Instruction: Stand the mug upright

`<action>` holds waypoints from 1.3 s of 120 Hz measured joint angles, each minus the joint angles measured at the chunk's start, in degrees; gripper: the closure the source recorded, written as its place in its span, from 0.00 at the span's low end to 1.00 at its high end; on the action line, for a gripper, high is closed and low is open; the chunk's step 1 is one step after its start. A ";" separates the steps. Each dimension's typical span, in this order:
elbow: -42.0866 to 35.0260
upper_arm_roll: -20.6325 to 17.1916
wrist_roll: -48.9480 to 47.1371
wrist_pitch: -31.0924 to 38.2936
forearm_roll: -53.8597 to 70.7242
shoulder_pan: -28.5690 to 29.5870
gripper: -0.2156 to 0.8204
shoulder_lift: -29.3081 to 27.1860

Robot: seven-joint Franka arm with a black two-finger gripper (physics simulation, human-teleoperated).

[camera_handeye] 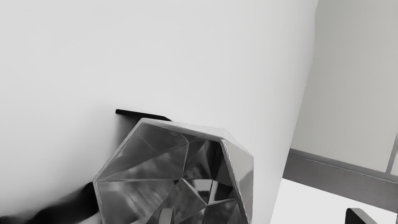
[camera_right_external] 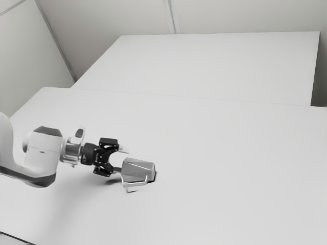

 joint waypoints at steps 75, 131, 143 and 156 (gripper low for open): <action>-0.75 -2.49 11.33 -0.84 -6.91 -1.41 0.84 0.64; 16.22 -8.87 11.62 2.04 15.25 1.53 0.95 -1.97; 24.95 -13.51 7.61 1.68 37.23 2.27 0.95 -1.99; 29.14 -18.26 1.71 0.42 57.24 0.33 0.95 -1.77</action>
